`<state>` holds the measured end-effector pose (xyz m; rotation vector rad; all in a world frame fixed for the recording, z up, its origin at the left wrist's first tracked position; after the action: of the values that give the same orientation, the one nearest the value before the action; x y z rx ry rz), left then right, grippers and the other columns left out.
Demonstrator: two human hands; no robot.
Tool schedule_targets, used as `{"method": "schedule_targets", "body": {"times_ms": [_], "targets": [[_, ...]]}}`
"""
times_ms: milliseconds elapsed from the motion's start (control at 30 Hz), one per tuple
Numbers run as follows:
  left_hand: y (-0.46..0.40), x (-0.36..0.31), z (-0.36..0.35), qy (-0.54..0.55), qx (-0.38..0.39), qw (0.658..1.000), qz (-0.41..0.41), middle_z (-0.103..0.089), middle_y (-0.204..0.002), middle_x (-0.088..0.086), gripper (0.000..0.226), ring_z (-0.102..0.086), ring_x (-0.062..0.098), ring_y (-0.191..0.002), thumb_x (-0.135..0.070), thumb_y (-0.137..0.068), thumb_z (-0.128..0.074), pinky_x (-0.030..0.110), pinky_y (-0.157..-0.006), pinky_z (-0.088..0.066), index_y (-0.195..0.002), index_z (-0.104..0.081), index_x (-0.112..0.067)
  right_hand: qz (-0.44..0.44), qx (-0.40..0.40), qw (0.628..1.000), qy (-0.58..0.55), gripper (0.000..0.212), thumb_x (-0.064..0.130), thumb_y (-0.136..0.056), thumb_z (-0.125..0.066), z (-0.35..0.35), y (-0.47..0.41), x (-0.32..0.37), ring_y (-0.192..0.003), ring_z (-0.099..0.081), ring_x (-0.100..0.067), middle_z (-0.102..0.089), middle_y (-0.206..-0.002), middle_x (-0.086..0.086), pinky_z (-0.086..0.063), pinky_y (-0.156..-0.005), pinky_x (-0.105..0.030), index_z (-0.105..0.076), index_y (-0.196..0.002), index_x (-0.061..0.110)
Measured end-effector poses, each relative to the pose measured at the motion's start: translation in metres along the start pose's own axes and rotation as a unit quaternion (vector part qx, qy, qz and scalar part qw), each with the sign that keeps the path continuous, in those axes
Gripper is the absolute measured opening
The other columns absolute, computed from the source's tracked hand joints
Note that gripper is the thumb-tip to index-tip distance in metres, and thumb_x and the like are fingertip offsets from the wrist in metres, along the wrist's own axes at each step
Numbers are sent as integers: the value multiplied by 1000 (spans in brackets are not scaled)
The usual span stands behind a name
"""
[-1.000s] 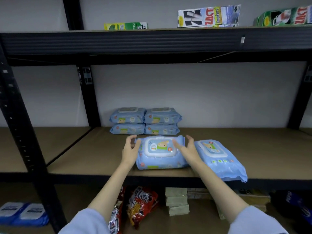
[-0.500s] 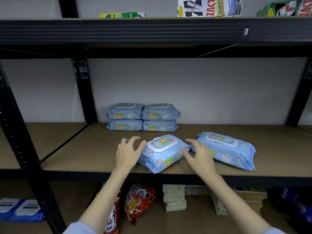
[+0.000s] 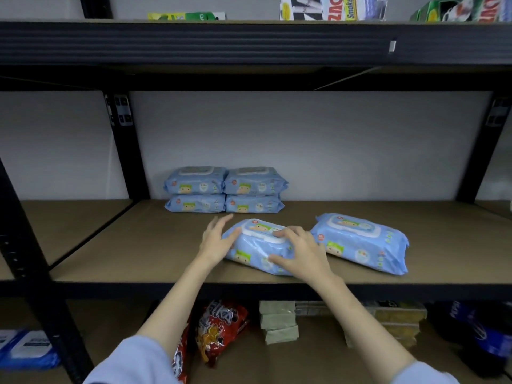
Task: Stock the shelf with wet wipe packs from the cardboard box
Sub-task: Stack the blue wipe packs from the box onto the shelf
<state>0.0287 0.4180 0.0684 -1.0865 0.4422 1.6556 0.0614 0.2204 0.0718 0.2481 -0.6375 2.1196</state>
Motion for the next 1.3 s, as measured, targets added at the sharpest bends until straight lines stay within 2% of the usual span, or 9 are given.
{"method": "schedule_targets", "body": {"times_ms": [133, 233, 333, 500, 633, 733, 967, 1133, 1300], "targets": [[9, 11, -3, 40, 43, 998, 22, -56, -123, 4, 37, -52, 19, -113, -37, -89, -56, 28, -91, -42, -123, -53, -23, 37, 80, 982, -166, 50, 18, -81, -70, 16, 1, -26, -142, -19, -14, -31, -149, 3, -11, -106, -14, -49, -125, 29], [27, 21, 3, 50, 17, 998, -16, -61, -113, -3, 35, -55, 14, -107, -33, -84, -66, 20, -82, -44, -117, -56, -26, -15, 13, 966, -259, 58, 13, -72, -78, 29, 15, -46, -119, -43, -9, -45, -128, 14, -34, -96, -24, -47, -116, 35], [41, 27, 11, 44, -31, 997, -50, -65, -96, -5, 30, -60, 10, -86, -24, -77, -74, 11, -72, -45, -105, -62, -24, -59, -36, 963, -259, 55, 5, -68, -79, 27, 28, -64, -87, -54, -15, -56, -98, 3, -42, -79, -25, -51, -108, 30], [48, 25, 21, -11, -82, 993, -81, -65, -79, -9, 12, -60, 1, -76, -10, -78, -71, 6, -67, -44, -86, -68, -18, -32, -88, 963, -254, 34, -4, -74, -71, 21, 31, -64, -72, -59, -15, -63, -79, -7, -46, -72, -9, -59, -97, 19], [52, 18, 23, -81, -115, 983, -120, -61, -70, -10, 2, -56, -3, -64, -8, -80, -69, 2, -63, -40, -80, -70, -9, 3, -127, 980, -155, 25, -7, -81, -62, 18, 34, -63, -74, -58, -22, -60, -75, -9, -42, -71, -10, -61, -100, 9], [59, 18, 23, -137, -126, 969, -163, -62, -76, -4, 4, -53, 4, -65, -6, -79, -68, 8, -60, -41, -78, -67, -9, 1, -145, 984, -103, 25, -7, -83, -55, 22, 46, -76, -70, -51, -12, -52, -75, 0, -38, -65, -6, -58, -104, 6], [60, 16, 20, -171, -120, 956, -204, -55, -91, -6, 8, -56, 16, -85, -10, -82, -65, 32, -77, -47, -90, -63, -10, 41, -131, 989, -58, 23, 19, -82, -69, 20, 34, -71, -93, -52, -14, -58, -97, -4, -42, -83, -27, -68, -102, 7], [58, 17, 20, -220, -144, 938, -227, -61, -81, 0, 6, -55, 18, -78, -8, -82, -67, 35, -70, -43, -78, -62, -9, 101, -191, 972, 94, 12, 10, -71, -75, 12, 23, -57, -65, -57, -26, -59, -73, -3, -36, -58, -30, -63, -70, 10], [62, 16, 26, -299, -188, 887, -298, -56, -73, -2, 9, -42, 9, -74, -14, -80, -55, 24, -68, -30, -70, -54, -13, 159, -251, 931, 212, 20, 15, -80, -46, 21, 28, -56, -56, -52, -25, -54, -63, -3, -24, -58, -31, -52, -62, 10]]}}
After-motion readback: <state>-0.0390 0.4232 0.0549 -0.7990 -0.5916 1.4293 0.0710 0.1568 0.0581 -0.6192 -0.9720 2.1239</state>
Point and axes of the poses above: each hand's wrist, its own y-axis away from the middle knuckle, its own z-axis out of the back of the hand, x = y × z, the point moved 4 cm from there along -y, towards the middle knuckle
